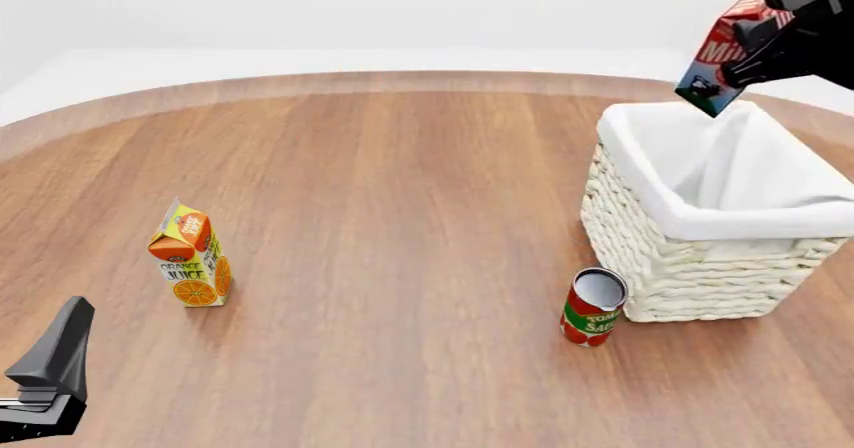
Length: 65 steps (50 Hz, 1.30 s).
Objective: Pick the milk and place it in the basket.
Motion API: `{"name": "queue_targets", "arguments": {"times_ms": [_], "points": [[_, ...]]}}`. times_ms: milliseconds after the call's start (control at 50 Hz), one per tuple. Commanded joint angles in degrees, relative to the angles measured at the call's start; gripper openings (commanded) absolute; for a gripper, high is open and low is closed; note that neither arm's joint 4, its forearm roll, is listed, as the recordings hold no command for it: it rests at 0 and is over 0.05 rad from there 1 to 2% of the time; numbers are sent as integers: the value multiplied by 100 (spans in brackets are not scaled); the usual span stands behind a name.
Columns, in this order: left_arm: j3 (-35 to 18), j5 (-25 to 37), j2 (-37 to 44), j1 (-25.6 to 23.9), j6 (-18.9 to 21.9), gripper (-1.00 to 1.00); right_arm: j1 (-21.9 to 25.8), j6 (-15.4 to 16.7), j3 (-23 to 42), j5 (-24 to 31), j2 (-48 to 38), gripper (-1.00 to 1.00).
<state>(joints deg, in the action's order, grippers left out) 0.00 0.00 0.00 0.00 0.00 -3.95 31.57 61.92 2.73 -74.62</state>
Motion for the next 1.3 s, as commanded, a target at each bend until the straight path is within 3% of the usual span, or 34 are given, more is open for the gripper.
{"name": "queue_targets", "arguments": {"times_ms": [20,300,780,1300], "points": [[0,0,0,0,0,100,-94,-34,-153,-354,-125,-100],[0,0,0,0,0,100,-111,78,-346,-655,-428,-100],[0,0,0,0,0,100,-83,246,-355,-543,-393,-100],[0,0,0,0,0,100,-92,487,-785,-815,-473,-100]]}}
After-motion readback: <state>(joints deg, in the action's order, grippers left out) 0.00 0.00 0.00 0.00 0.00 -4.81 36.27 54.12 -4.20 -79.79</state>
